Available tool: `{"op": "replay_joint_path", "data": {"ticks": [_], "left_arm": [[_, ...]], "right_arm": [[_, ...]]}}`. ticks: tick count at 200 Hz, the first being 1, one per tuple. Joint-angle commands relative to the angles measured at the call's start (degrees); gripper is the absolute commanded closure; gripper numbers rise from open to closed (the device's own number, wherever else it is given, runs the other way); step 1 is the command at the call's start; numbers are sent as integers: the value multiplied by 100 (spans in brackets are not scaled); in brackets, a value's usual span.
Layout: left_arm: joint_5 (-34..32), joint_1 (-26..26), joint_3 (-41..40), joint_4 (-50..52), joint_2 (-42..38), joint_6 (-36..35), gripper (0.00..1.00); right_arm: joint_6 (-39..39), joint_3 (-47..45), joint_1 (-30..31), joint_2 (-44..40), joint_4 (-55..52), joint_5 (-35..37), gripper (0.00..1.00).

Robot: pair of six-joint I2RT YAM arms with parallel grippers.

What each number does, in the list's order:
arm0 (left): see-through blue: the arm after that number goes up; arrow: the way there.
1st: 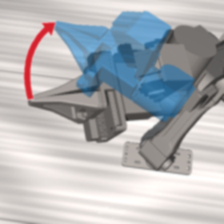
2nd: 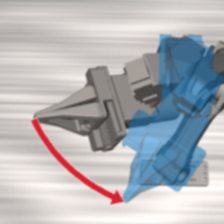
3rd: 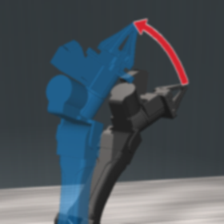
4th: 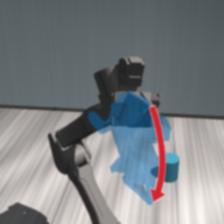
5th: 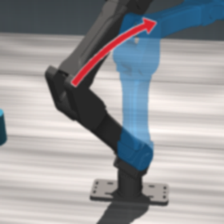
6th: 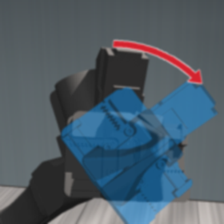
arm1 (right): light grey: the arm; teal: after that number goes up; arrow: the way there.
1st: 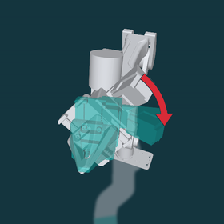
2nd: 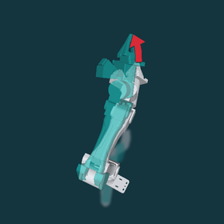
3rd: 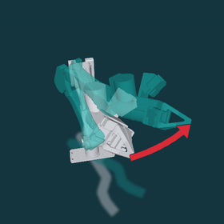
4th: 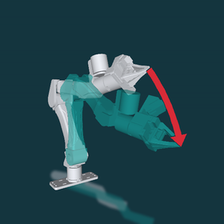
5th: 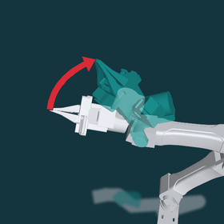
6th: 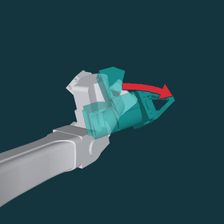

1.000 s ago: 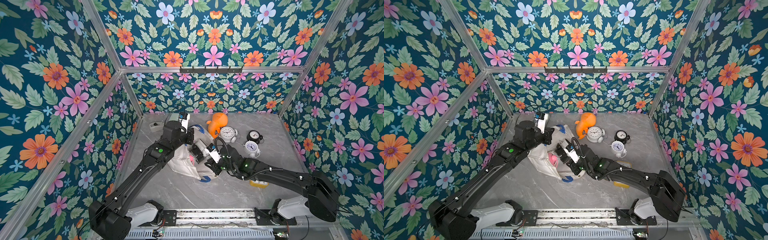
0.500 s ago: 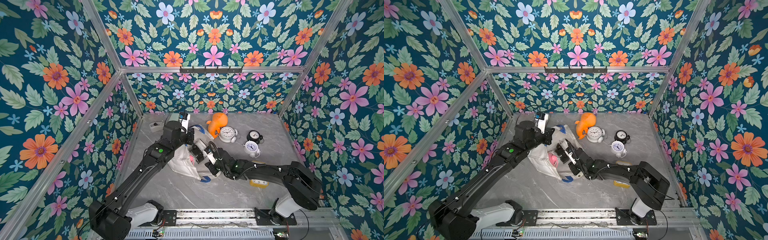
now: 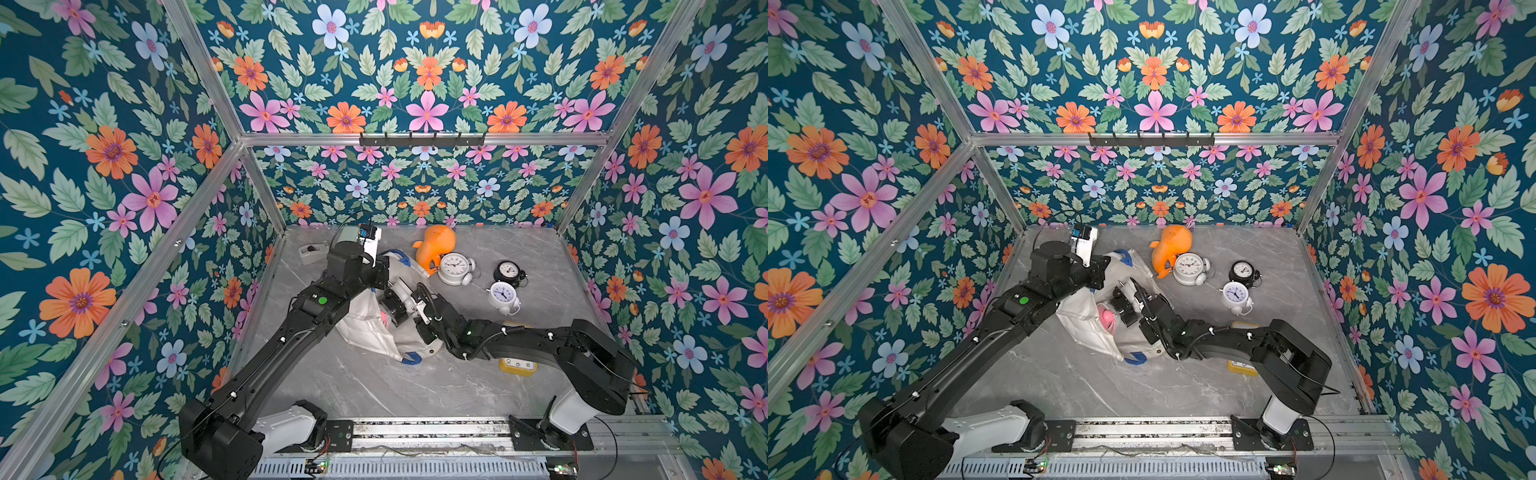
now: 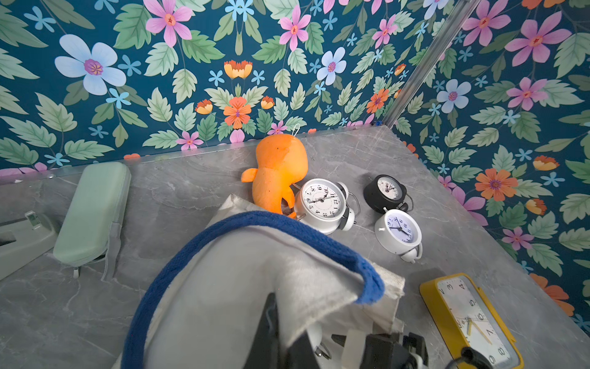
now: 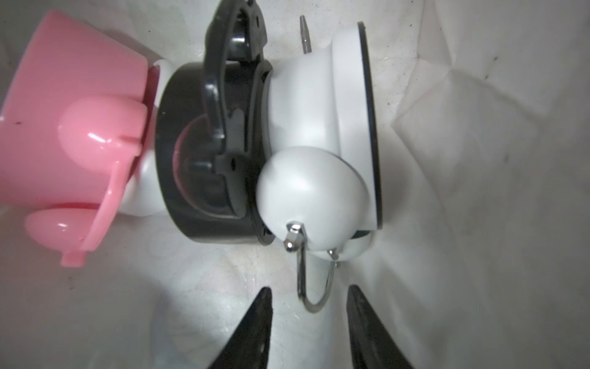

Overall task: Take the alarm clock out of the canvas bag
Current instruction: Pick up the alarm from the canvas bag.

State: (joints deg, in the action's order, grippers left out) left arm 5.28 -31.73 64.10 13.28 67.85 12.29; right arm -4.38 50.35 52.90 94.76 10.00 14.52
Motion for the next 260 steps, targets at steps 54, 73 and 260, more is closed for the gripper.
{"op": "replay_joint_path", "data": {"ticks": [54,73,260], "left_arm": [[131,1,77,-343,-1,51,100],[190,5,95,-343,39,70,100],[183,0,133,-242,13,49,100]], "right_arm": [[249,154,-13,463,625,406,61],[280,191,-8,465,685,417,62],[69,109,-386,-344,696,-1102,100]]}}
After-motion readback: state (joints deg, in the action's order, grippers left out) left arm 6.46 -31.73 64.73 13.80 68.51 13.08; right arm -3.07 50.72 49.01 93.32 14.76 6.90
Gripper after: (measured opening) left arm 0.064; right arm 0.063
